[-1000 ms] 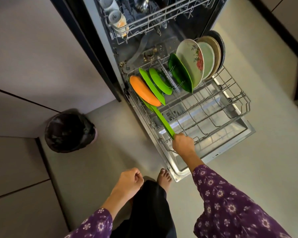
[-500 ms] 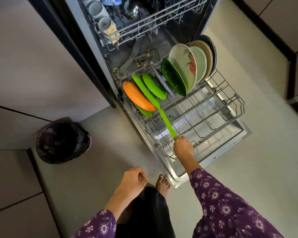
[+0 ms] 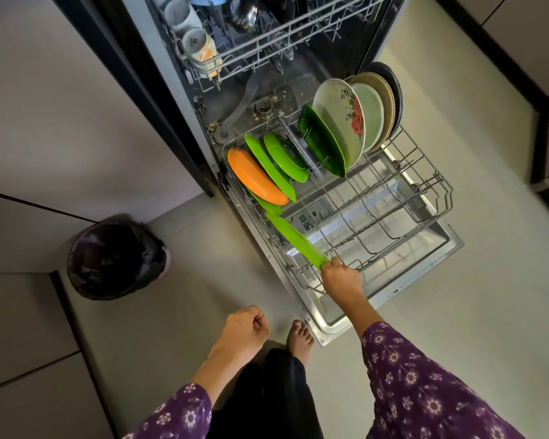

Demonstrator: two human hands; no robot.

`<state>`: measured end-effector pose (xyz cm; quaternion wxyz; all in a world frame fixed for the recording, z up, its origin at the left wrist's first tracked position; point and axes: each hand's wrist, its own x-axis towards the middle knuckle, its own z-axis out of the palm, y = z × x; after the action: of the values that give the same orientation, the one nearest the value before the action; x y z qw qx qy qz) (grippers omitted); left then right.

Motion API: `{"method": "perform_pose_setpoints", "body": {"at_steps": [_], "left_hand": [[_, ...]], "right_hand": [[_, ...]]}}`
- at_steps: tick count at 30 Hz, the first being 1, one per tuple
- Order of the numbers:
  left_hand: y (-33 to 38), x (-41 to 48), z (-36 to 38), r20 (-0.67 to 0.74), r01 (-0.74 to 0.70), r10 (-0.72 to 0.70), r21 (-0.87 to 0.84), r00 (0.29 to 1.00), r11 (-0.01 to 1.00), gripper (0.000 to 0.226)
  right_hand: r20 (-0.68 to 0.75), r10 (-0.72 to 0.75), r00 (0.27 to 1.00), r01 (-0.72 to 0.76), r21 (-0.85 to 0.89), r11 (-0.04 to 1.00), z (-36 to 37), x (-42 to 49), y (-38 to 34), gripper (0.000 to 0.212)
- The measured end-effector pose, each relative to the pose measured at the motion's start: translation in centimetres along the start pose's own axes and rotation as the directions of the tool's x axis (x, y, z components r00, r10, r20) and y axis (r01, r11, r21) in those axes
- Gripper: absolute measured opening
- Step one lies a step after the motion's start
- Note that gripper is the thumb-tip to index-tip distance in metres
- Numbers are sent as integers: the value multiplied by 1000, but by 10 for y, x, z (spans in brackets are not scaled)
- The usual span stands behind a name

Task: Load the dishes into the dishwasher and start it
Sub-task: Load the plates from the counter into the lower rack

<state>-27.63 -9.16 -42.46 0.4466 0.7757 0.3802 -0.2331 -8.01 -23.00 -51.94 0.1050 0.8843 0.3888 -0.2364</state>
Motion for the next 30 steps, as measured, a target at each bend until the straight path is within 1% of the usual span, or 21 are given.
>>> {"method": "perform_pose_setpoints", "body": {"at_steps": [1,3,4,5,6,7,9,19,24,26,28,30], "left_hand": [[1,1,0,-4,-4,4,-4,1000,1000,11],[3,4,0,-5,-7,7,-11,1000,1000,10],[3,5,0,-4,-7,7,-14,1000,1000,10],[2,6,0,-3,-8,8,-15,1000,1000,10],[2,7,1,-3,-8,8,-15,1000,1000,9],[1,8,2,-2,-9,9,-13,1000,1000,9],[1,9,2,3,-13,13,-11,1000,1000,8],[1,10,3,-4,-31,31,-7,1000,999,8],[0,7,4,-11,-25,25,-1,1000,1000,7],[-1,5,4,-6,-22,22,3,1000,1000,7],[-2,2,6,0,-21,21,4,1000,1000,7],[-1,0,9,5,-22,22,2,1000,1000,8]], "right_hand": [[-3,-24,1000,24,-36,999,-1,1,1,16],[1,-56,998,56,-50,997,-10,5,-1,13],[-46,-60,997,57,-64,996,-9,7,-2,15],[-45,-62,997,59,-66,996,-9,10,-3,15],[10,-67,998,68,-43,997,-7,12,-4,13],[44,-58,997,60,-38,997,-3,14,-4,16],[54,-28,998,31,-53,998,3,21,-4,23],[104,36,994,-30,-52,998,12,23,-20,29],[71,-20,997,24,-51,998,13,21,-16,26],[40,-33,999,34,-46,998,10,16,-16,21],[-8,-14,1000,14,-7,1000,9,9,-16,13],[27,31,999,-32,41,999,11,7,-13,15]]}}
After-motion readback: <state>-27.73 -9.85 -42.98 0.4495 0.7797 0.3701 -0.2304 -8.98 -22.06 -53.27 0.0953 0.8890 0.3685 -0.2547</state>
